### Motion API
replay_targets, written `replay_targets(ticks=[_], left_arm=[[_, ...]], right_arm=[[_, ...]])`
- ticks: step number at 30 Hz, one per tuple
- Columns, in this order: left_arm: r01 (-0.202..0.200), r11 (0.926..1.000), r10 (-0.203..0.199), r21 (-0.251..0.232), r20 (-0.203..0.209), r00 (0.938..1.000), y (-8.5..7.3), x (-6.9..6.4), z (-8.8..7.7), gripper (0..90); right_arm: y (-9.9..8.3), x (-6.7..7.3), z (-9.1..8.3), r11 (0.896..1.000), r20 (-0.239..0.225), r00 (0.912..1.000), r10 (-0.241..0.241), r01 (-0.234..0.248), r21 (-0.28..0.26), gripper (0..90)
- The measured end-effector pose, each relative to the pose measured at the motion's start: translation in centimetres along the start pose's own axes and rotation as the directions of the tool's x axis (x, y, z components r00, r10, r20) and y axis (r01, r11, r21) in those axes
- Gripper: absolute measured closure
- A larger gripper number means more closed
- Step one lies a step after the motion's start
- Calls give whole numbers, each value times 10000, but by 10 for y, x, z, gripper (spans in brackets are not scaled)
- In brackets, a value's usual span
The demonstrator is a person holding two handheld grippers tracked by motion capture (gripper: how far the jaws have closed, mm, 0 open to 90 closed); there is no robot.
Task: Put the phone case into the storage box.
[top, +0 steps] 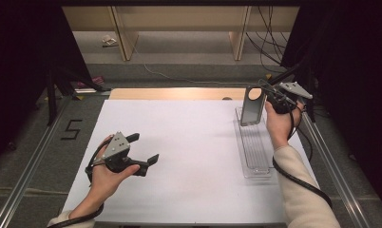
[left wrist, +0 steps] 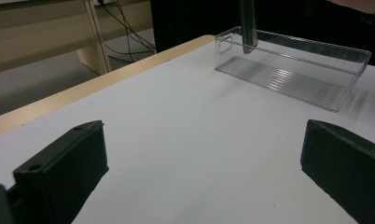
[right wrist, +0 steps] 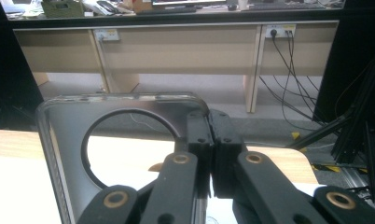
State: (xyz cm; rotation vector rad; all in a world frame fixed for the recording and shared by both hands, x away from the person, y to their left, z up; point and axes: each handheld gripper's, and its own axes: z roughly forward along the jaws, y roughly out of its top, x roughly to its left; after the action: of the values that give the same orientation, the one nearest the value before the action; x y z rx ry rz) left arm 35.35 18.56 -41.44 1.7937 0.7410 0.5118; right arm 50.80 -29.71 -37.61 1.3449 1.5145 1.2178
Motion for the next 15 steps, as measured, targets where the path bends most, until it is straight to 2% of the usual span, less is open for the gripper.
replay_targets(ticks=[15], left_arm=[[-4, 10000, 4, 20, -6, 10000, 0, 0, 0, 0]], right_arm=[[-8, -1, 8, 9997, -16, 10000, 89, -89, 226, 886]])
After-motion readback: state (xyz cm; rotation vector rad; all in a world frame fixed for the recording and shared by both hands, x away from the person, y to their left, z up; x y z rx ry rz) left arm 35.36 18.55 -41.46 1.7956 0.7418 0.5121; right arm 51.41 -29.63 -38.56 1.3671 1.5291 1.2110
